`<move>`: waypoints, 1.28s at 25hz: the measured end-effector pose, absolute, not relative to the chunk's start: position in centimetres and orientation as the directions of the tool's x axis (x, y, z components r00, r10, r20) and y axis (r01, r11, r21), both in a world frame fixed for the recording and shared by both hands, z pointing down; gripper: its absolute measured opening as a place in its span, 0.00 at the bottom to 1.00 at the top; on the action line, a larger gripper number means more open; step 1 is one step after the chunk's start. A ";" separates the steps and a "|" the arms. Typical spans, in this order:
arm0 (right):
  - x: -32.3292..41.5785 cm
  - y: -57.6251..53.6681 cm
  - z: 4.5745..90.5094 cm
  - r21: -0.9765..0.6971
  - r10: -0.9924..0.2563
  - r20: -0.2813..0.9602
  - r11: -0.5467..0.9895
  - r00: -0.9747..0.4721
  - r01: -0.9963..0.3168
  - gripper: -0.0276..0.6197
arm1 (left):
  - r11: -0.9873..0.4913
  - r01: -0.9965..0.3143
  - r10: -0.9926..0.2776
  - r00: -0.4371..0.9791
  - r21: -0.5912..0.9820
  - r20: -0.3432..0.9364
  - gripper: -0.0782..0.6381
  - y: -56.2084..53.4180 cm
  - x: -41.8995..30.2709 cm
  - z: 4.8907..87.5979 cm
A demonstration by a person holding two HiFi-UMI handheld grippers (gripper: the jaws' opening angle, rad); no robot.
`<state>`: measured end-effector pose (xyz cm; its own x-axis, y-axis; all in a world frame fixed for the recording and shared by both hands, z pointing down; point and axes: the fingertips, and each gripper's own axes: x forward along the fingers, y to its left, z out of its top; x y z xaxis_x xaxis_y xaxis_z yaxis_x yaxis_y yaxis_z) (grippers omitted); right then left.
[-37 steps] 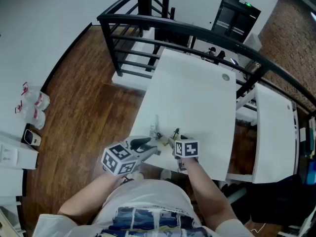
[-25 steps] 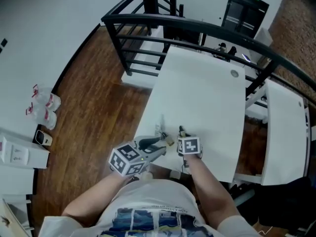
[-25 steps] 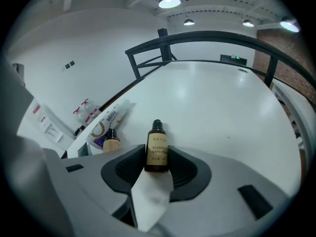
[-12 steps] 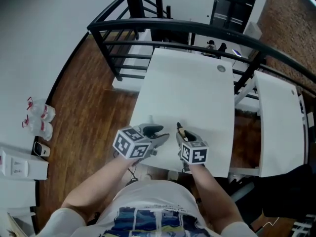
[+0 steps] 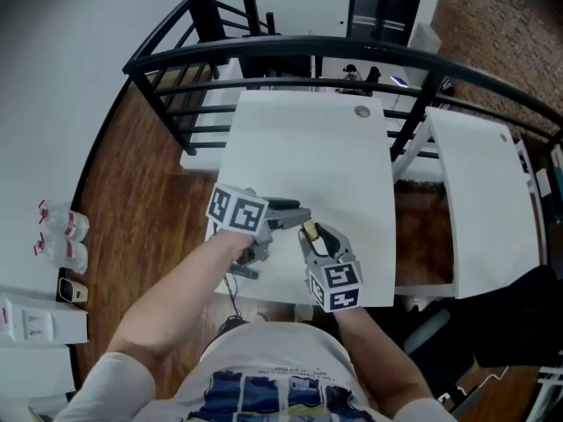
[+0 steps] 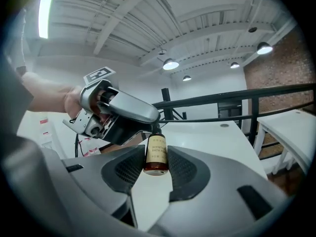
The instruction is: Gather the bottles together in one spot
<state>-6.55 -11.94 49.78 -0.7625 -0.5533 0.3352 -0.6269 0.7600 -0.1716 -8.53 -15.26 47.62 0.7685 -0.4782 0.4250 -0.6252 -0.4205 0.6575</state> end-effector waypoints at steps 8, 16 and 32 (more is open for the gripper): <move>-4.7 -12.9 49.8 -0.094 -0.571 0.306 0.778 -0.761 -0.622 0.28 | -0.395 -0.590 -0.392 0.801 0.704 0.452 0.29 -16.3 -5.9 48.8; -3.7 -14.4 51.0 -0.033 -0.582 0.335 0.779 -0.741 -0.626 0.29 | -0.572 -0.572 -0.348 0.818 0.588 0.457 0.22 -16.9 -3.6 47.7; -0.9 -17.1 53.8 -0.122 -0.553 0.442 0.743 -0.706 -0.658 0.39 | -0.685 -0.663 -0.467 0.718 0.302 0.516 0.21 -21.8 -4.5 47.0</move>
<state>-0.93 -17.12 53.81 -0.7061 -0.5529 0.4424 -0.6581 0.7430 -0.1218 -4.52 -21.76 47.01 0.7177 -0.4671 0.5164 -0.6630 -0.6852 0.3016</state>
